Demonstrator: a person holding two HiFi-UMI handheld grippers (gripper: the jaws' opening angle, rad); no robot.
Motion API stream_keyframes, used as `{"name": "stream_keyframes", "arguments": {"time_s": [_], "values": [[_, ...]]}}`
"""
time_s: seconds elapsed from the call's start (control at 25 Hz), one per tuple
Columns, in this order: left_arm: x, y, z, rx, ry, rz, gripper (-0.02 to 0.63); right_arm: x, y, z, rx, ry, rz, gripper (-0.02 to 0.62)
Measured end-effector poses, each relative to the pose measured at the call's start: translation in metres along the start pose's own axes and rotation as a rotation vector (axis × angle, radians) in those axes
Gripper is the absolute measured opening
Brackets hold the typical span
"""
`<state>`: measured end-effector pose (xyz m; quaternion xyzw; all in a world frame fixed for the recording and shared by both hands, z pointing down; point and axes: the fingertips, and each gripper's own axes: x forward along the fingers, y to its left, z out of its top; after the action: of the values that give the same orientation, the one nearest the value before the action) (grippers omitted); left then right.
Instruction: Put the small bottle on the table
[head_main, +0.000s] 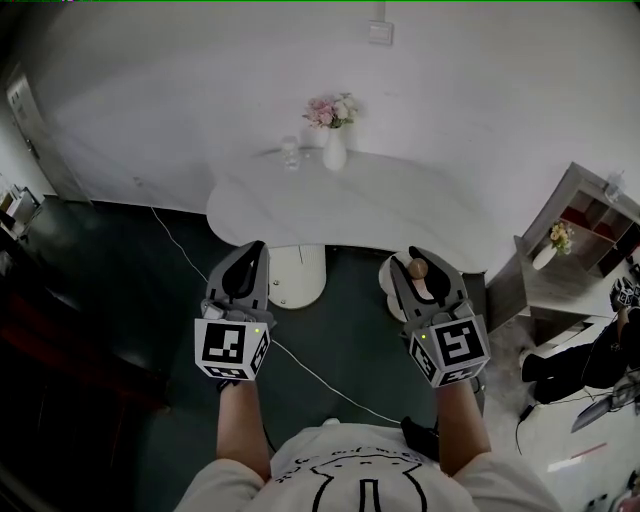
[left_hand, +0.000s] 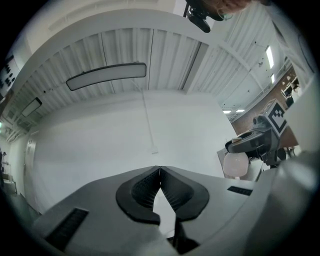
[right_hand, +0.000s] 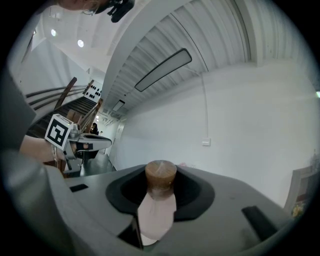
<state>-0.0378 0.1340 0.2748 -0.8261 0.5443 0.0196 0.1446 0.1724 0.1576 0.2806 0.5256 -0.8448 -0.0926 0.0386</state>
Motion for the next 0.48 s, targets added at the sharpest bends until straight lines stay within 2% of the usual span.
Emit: {"name": "stream_keyframes", "arguments": {"time_s": [0.2, 0.48], "values": [[0.017, 0.029, -0.006, 0.001, 0.0, -0.001, 0.004, 0.036, 0.008, 0.003, -0.007, 0.002, 0.009, 0.12], [0.024, 0.044, -0.023, -0.005, 0.014, 0.012, 0.004, 0.064, 0.012, -0.003, -0.005, 0.006, 0.028, 0.12]]}}
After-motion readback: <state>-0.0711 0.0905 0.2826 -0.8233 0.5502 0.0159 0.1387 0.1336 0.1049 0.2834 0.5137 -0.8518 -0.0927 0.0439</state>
